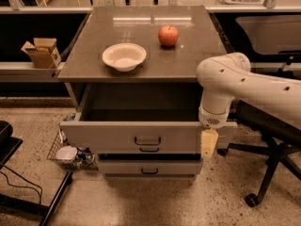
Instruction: Open top drawer
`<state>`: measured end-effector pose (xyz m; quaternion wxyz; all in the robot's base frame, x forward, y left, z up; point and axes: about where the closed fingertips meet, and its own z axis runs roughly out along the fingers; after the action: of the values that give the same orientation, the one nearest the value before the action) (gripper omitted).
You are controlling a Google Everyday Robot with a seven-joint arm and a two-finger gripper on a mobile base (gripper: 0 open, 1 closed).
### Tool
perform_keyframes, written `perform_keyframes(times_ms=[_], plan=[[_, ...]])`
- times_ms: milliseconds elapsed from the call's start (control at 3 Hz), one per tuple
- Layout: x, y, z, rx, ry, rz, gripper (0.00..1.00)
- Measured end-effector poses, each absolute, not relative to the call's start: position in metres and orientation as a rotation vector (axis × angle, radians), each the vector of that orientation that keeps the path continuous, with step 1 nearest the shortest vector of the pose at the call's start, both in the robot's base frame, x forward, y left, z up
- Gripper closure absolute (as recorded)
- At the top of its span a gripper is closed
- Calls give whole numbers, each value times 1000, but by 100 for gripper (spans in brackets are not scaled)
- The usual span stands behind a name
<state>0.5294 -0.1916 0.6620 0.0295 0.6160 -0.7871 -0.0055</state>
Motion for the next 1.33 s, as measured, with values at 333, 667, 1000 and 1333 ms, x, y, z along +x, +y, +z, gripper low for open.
perform_keyframes(times_ms=[333,667,1000,1333], plan=[[477,-174,661,1840,-2402,-176,49],[477,-175,670,1840,-2402,-176,72],[477,-175,677,1840,-2402,-176,96],[478,-175,677,1840,-2402,-176,100]])
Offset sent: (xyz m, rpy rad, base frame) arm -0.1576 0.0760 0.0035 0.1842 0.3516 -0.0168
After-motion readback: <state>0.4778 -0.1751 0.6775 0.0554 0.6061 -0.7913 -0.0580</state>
